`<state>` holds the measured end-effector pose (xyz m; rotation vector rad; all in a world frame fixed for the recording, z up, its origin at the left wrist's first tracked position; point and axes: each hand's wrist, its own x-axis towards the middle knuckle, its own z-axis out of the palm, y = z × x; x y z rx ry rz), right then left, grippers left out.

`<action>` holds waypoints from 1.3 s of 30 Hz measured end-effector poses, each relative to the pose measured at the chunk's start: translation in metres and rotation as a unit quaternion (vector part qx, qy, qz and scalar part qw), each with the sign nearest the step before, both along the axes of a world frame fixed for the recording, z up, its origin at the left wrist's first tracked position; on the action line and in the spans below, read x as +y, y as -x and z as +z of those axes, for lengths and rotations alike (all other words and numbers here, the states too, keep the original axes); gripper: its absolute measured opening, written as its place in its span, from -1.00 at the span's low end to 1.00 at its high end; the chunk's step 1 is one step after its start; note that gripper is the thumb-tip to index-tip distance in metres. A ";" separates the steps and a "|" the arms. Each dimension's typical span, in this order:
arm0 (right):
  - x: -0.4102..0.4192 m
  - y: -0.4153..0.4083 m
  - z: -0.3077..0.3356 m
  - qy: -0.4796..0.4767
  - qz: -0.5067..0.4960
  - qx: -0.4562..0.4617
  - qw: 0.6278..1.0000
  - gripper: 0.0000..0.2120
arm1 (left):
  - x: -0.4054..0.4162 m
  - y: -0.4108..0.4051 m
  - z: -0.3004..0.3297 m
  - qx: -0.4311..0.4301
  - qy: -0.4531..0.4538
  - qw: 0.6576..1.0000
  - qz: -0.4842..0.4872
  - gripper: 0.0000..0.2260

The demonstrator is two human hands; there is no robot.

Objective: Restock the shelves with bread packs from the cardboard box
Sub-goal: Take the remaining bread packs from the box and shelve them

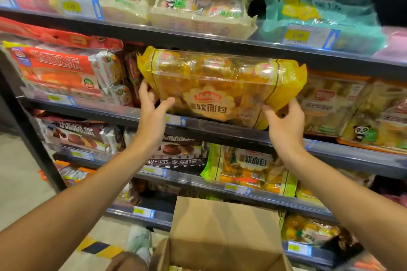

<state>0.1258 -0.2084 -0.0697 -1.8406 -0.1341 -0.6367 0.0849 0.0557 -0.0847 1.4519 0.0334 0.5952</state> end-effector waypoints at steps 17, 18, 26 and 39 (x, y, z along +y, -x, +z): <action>0.022 -0.082 0.013 0.030 -0.018 0.171 0.985 -0.33 | -0.006 -0.104 0.018 0.088 -0.200 0.976 0.018 -0.53; 0.022 -0.084 0.012 0.062 -0.013 0.201 0.977 -0.32 | -0.003 -0.110 0.017 0.116 -0.225 0.967 0.017 -0.54; -0.003 -0.073 -0.019 0.379 0.004 0.043 0.924 -0.54 | 0.002 -0.118 -0.003 0.158 -0.520 0.837 0.059 -0.58; -0.005 -0.091 -0.005 0.514 0.059 0.169 0.839 -0.46 | -0.018 -0.116 0.005 0.217 -0.648 0.729 -0.046 -0.56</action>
